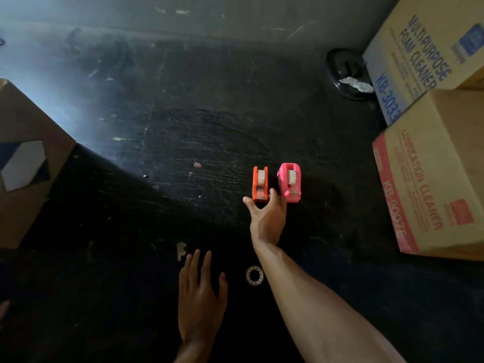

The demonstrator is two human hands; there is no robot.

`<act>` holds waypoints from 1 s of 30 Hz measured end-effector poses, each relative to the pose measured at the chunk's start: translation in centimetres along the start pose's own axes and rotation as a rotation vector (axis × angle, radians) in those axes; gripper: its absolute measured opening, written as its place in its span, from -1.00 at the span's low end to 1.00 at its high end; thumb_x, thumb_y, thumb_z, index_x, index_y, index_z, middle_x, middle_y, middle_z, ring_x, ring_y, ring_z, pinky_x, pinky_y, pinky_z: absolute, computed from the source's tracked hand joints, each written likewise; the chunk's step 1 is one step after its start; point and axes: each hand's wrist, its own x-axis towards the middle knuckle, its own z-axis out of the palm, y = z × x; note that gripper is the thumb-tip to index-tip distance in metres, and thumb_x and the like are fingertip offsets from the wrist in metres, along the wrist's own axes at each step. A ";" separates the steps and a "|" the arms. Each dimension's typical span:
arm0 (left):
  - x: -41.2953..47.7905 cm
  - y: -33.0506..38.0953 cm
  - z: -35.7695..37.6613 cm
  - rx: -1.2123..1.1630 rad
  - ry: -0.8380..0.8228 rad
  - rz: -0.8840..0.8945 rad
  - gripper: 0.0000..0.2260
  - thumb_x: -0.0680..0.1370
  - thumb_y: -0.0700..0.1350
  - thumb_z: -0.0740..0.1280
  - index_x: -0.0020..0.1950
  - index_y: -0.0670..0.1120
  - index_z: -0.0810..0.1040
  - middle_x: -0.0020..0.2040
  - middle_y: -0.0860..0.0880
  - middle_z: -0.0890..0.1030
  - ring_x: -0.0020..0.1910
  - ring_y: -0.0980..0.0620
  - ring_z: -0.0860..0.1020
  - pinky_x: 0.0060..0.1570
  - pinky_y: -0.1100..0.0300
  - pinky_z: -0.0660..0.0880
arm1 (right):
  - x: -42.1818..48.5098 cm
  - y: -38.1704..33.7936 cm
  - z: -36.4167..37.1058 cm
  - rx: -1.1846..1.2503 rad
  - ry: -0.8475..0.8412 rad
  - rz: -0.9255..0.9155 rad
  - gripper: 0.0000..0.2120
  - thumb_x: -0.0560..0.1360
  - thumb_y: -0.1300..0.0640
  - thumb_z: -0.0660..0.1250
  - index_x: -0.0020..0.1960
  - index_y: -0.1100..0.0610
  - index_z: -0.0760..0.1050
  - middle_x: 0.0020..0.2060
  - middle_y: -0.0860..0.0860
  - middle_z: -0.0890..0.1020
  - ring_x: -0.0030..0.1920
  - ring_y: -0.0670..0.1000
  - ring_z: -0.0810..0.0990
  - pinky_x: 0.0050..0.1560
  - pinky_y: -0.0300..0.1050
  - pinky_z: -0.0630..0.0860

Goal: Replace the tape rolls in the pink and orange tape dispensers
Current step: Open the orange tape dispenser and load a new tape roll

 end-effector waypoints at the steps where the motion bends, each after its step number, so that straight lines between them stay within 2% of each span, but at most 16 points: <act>1: 0.0 0.1 -0.1 -0.010 -0.004 -0.004 -0.49 0.57 0.00 0.40 0.51 -0.09 0.48 0.53 -0.17 0.46 0.57 -0.18 0.34 0.51 -0.15 0.33 | -0.6 0.2 -0.4 0.016 -0.013 0.002 -0.25 0.45 -0.03 0.56 0.52 0.20 0.38 0.45 0.14 0.47 0.44 0.10 0.47 0.37 -0.21 0.34; 4: 0.2 0.4 -0.5 -0.029 -0.017 -0.027 -0.46 0.53 -0.08 0.51 0.49 -0.10 0.50 0.54 -0.17 0.46 0.58 -0.17 0.33 0.51 -0.14 0.35 | -3.1 1.9 -2.6 0.043 -0.050 0.001 -0.29 0.49 -0.01 0.53 0.56 0.14 0.35 0.40 0.08 0.48 0.33 0.03 0.55 0.26 -0.20 0.48; 6: 0.2 0.6 -0.8 -0.051 -0.024 -0.043 -0.49 0.55 -0.09 0.49 0.48 -0.10 0.52 0.54 -0.17 0.45 0.58 -0.16 0.33 0.52 -0.12 0.33 | -5.2 3.7 -4.5 0.023 -0.078 -0.017 -0.33 0.51 0.00 0.52 0.54 0.10 0.38 0.36 0.04 0.51 0.28 -0.02 0.57 0.18 -0.27 0.45; 8: 0.1 0.7 -1.0 -0.073 -0.018 -0.043 -0.52 0.56 -0.11 0.47 0.47 -0.12 0.53 0.54 -0.18 0.46 0.58 -0.17 0.33 0.53 -0.11 0.32 | -7.5 5.7 -6.6 -0.019 -0.098 -0.022 -0.36 0.51 -0.03 0.50 0.53 0.06 0.40 0.34 0.00 0.53 0.28 -0.05 0.56 0.21 -0.25 0.47; 11: -0.1 0.8 -1.2 -0.077 -0.013 -0.031 -0.53 0.57 -0.12 0.46 0.47 -0.16 0.53 0.53 -0.20 0.47 0.58 -0.20 0.34 0.55 -0.14 0.31 | -11.1 8.6 -9.7 -0.097 -0.103 -0.013 -0.42 0.50 -0.08 0.49 0.47 0.03 0.47 0.29 -0.04 0.58 0.32 -0.04 0.53 0.33 -0.11 0.50; 14: -0.9 1.5 -1.9 -0.116 -0.032 -0.072 -0.52 0.55 -0.12 0.48 0.46 -0.19 0.53 0.51 -0.22 0.48 0.55 -0.21 0.37 0.53 -0.15 0.34 | -14.9 11.1 -12.9 -0.134 -0.095 0.003 -0.50 0.48 -0.06 0.52 0.38 0.03 0.55 0.19 -0.08 0.62 0.28 -0.04 0.52 0.30 -0.16 0.46; 16: -2.6 2.9 -2.3 -0.149 -0.025 -0.077 -0.49 0.52 -0.12 0.52 0.44 -0.20 0.54 0.43 -0.23 0.54 0.46 -0.23 0.46 0.47 -0.16 0.41 | -17.1 12.7 -14.9 -0.126 -0.070 0.013 -0.52 0.45 -0.04 0.56 0.32 0.03 0.58 0.13 -0.10 0.61 0.25 -0.04 0.52 0.24 -0.21 0.43; 19: -6.5 5.0 -2.2 -0.158 -0.050 -0.058 -0.42 0.51 -0.03 0.53 0.48 -0.16 0.50 0.42 -0.19 0.55 0.45 -0.21 0.48 0.44 -0.13 0.43 | -19.3 15.2 -17.3 -0.119 -0.046 0.083 -0.48 0.43 -0.01 0.58 0.33 0.05 0.54 0.17 -0.08 0.58 0.27 -0.05 0.45 0.22 -0.20 0.39; 23: -9.2 6.9 -1.9 -0.129 -0.128 -0.047 -0.32 0.53 0.12 0.49 0.57 -0.10 0.39 0.52 -0.10 0.47 0.54 -0.14 0.38 0.50 -0.08 0.33 | -19.8 17.5 -19.9 -0.116 0.010 0.145 -0.36 0.41 0.00 0.60 0.41 0.11 0.48 0.26 0.05 0.56 0.29 0.05 0.50 0.25 -0.09 0.46; 27: -7.7 8.0 -2.0 -0.115 -0.155 -0.010 -0.27 0.52 0.12 0.50 0.60 -0.10 0.33 0.55 -0.10 0.42 0.57 -0.14 0.34 0.50 -0.04 0.32 | -18.1 18.7 -21.6 -0.132 -0.014 0.120 -0.36 0.44 -0.02 0.57 0.45 0.09 0.46 0.27 0.05 0.54 0.24 -0.01 0.52 0.22 -0.15 0.44; 30: -5.2 8.4 -1.9 -0.104 -0.190 -0.035 -0.24 0.53 0.09 0.50 0.63 -0.09 0.26 0.55 -0.13 0.39 0.55 -0.16 0.35 0.45 -0.03 0.39 | -16.2 18.9 -21.5 -0.182 -0.052 0.079 -0.37 0.47 -0.07 0.53 0.48 0.06 0.44 0.29 0.01 0.54 0.28 -0.03 0.50 0.26 -0.09 0.50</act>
